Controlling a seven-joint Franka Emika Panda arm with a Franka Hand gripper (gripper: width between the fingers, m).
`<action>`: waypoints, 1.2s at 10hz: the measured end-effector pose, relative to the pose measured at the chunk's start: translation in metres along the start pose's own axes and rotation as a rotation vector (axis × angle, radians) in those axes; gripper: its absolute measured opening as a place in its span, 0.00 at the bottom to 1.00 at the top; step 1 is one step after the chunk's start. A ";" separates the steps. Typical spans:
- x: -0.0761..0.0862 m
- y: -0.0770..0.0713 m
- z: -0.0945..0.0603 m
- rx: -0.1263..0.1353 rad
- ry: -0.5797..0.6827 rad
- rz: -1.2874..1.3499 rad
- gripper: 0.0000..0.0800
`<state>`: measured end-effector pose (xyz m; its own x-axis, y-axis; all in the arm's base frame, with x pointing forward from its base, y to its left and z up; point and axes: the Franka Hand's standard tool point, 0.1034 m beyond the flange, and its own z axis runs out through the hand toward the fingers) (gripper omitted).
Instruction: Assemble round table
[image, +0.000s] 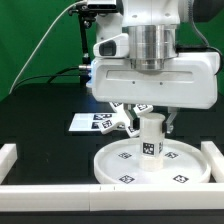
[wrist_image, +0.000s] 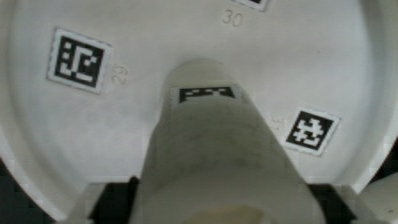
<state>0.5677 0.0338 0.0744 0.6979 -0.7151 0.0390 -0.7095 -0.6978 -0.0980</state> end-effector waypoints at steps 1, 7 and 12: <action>-0.002 0.002 0.000 0.011 -0.018 0.179 0.51; -0.004 0.002 0.001 0.015 -0.055 0.586 0.51; -0.008 -0.004 -0.002 -0.002 -0.076 0.013 0.81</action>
Offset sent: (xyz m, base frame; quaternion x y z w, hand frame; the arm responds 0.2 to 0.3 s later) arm 0.0086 0.0040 0.0024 0.0389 0.0060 0.2576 0.9654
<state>0.5646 0.0420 0.0766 0.6941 -0.7189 -0.0382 -0.7186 -0.6888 -0.0958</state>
